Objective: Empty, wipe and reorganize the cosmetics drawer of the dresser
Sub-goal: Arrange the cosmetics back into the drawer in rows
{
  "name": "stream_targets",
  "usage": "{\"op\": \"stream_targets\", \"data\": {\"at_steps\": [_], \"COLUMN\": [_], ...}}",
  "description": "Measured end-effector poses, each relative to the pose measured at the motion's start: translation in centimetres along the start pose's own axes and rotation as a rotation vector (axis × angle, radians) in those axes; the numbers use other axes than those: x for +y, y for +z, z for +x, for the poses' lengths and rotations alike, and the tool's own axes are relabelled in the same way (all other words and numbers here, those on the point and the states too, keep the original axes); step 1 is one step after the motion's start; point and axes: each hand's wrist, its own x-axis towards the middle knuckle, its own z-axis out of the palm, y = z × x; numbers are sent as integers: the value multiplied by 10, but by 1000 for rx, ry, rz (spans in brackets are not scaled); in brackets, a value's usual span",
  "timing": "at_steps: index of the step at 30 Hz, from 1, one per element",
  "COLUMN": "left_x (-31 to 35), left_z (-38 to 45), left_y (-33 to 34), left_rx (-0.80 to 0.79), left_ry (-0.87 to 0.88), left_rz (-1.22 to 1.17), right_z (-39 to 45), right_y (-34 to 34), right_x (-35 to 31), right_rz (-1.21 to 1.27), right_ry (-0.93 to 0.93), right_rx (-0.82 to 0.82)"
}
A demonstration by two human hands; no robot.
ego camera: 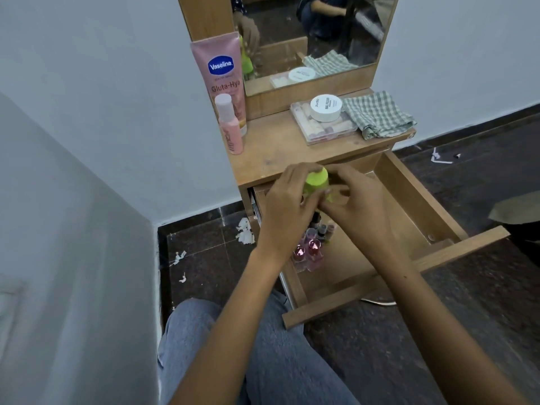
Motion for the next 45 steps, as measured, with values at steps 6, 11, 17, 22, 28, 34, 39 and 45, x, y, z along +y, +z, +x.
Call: {"op": "stream_targets", "data": {"at_steps": [6, 11, 17, 22, 28, 34, 39, 45], "left_x": [-6, -22, -15, -8, -7, -6, -7, -13], "left_z": [-37, -65, -69, -67, -66, -65, -63, -58], "left_y": [-13, -22, -14, -8, -4, -5, -9, -21], "left_rx": [-128, -233, -282, -285, -305, -299, -225, -100], "left_ry": [-115, -187, -163, -192, -205, -200, -170, -179], "left_rz": [63, 255, 287, 265, 306, 298, 284, 290], "right_z": [-25, -31, -42, -49, -53, -53, -51, -36], "right_y": [-28, -29, -10, 4, 11, 11, 3, -20], "right_x": [12, 31, 35, 38, 41, 37, 32, 23], "right_rz": [-73, -147, -234, -268, -272, -243, -243, -315], "right_ry": [114, 312, 364, 358, 301, 291, 293, 244], "right_rx": [-91, -261, -397, -402, -390, -396, -418, -374]}}
